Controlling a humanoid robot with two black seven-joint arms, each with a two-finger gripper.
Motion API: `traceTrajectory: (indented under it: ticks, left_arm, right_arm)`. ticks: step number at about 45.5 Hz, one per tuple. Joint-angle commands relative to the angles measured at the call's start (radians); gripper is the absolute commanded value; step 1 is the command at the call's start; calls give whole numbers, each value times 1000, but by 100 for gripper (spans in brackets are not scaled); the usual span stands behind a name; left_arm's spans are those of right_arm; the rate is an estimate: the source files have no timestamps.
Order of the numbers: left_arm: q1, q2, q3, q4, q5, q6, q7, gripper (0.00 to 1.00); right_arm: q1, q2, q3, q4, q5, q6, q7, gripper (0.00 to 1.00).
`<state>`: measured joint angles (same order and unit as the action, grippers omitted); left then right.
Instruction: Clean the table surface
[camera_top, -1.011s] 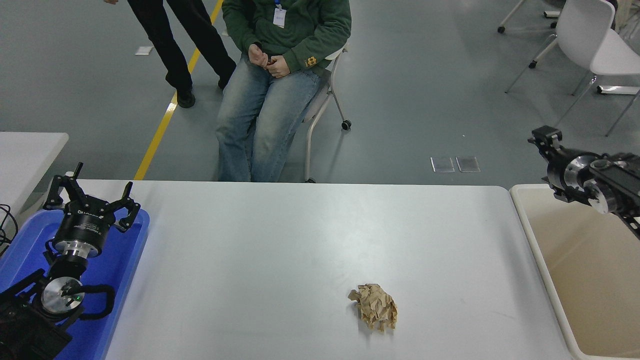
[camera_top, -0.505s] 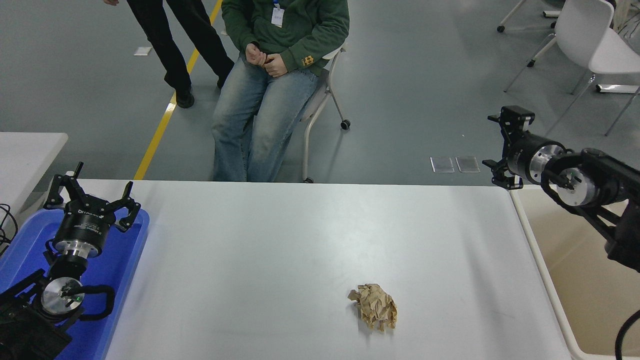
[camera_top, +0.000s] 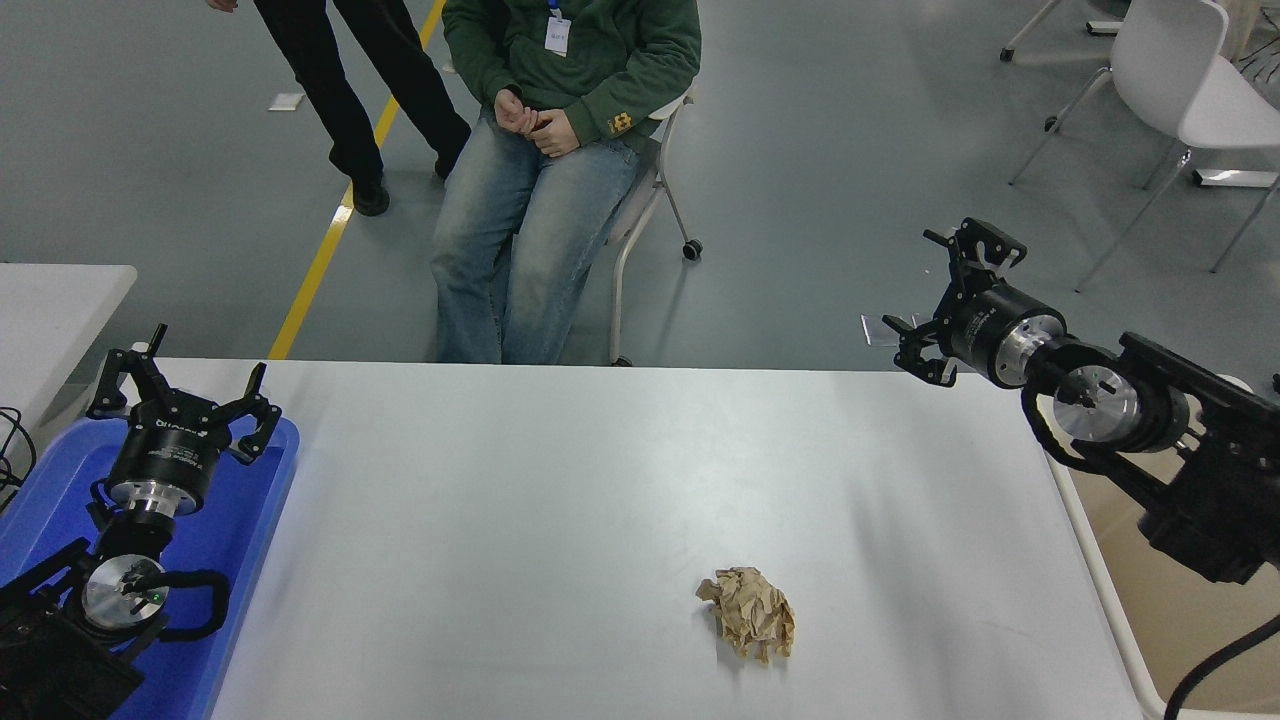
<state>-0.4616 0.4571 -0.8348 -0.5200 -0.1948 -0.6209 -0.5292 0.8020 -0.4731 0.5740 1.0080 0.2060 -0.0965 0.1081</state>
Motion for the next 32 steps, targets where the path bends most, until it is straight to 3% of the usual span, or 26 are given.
traceTrajectory:
  ticks: [1, 32]
  left_arm:
    - [0, 0, 0, 0, 0, 0, 0, 100]
    - [1, 0, -1, 0, 0, 0, 0, 100]
  right_arm:
    - [-50, 22, 56, 66, 115, 1, 65, 100]
    - [-69, 126, 67, -3, 122, 3, 107, 100]
